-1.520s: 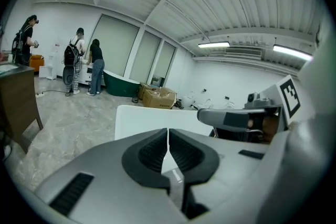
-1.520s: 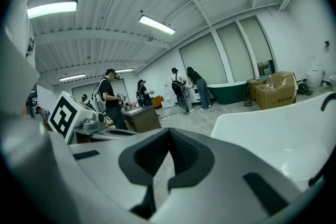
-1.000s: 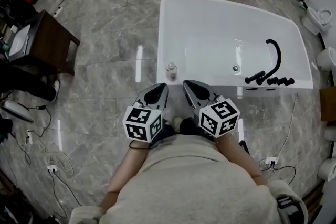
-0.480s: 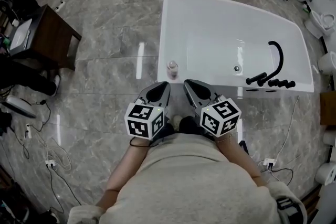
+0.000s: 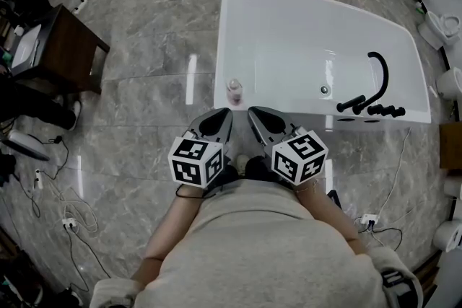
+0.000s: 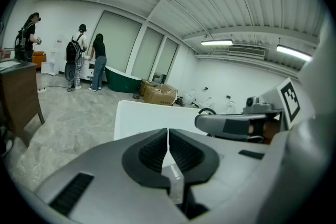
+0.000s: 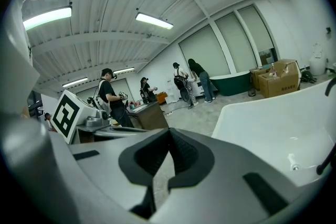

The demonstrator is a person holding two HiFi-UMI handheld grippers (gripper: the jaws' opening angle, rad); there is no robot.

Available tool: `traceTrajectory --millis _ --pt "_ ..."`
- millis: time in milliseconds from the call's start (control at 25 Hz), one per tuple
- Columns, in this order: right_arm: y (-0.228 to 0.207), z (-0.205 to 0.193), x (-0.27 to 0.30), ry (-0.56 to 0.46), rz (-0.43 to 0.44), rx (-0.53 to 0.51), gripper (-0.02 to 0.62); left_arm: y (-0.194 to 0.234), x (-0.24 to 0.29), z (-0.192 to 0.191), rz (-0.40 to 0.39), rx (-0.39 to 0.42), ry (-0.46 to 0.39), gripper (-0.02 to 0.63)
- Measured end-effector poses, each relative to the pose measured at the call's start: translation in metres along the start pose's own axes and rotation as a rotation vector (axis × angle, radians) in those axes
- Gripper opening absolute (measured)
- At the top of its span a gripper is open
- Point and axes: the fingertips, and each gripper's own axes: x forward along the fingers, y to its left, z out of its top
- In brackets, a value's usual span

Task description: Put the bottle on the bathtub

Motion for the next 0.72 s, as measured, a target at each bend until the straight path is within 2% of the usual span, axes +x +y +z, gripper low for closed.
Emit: traceTrajectory --millis 720 --pt "0.0044 -0.0040 0.0024 0.012 0.011 0.020 -0.002 -0.0034 -0.0018 -0.0072 -0.026 0.000 0.033 0.012"
